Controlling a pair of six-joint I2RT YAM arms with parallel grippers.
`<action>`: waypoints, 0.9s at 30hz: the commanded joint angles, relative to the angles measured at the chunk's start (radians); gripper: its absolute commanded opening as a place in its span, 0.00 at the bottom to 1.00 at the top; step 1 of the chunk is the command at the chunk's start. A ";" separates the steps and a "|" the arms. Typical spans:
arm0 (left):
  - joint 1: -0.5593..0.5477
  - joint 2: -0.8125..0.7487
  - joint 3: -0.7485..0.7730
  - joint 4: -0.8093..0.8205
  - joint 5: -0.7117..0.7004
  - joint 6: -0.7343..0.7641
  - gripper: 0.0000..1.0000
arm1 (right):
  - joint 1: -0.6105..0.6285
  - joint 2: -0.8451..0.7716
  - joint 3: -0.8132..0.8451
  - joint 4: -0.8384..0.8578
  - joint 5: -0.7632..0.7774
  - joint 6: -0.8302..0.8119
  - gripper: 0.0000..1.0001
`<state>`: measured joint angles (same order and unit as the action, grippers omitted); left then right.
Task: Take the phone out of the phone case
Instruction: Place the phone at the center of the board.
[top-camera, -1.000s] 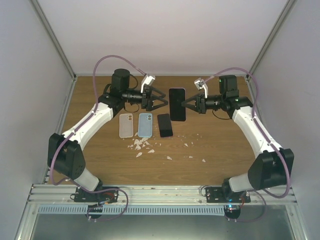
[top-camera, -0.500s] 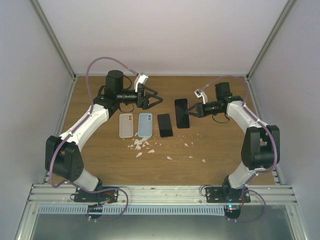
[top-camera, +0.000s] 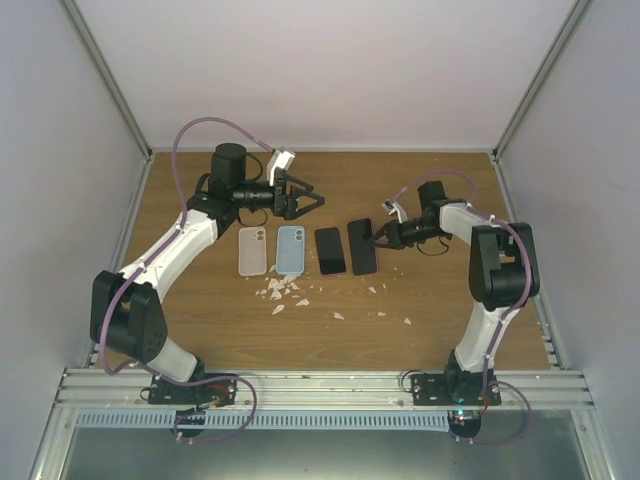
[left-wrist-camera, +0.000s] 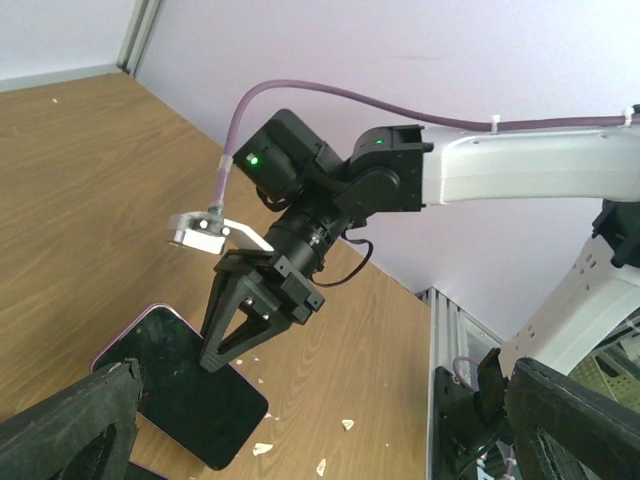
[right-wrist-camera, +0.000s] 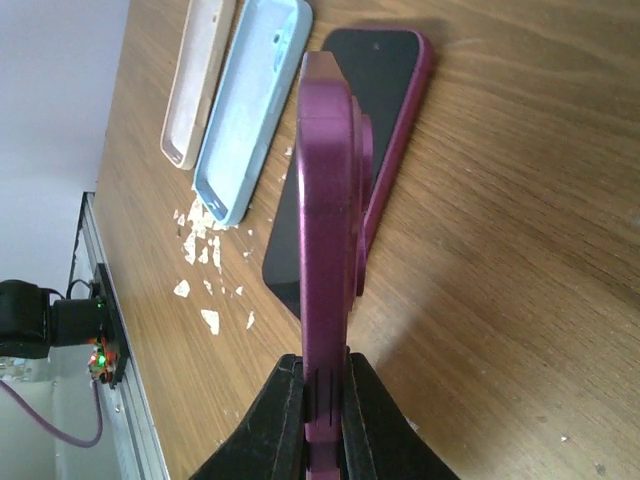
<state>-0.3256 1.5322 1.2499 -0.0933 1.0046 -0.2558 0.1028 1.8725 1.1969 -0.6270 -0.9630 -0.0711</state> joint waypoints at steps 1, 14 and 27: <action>0.013 -0.033 -0.019 0.063 0.000 -0.011 0.99 | -0.020 0.061 0.046 0.016 -0.082 0.009 0.01; 0.024 -0.014 -0.037 0.090 0.015 -0.053 0.99 | -0.053 0.144 0.017 0.163 -0.166 0.165 0.01; 0.036 0.009 -0.040 0.143 0.027 -0.090 0.99 | -0.027 0.180 0.008 0.209 -0.174 0.216 0.00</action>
<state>-0.2981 1.5326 1.2179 -0.0128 1.0130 -0.3325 0.0605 2.0453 1.2160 -0.4477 -1.0809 0.1265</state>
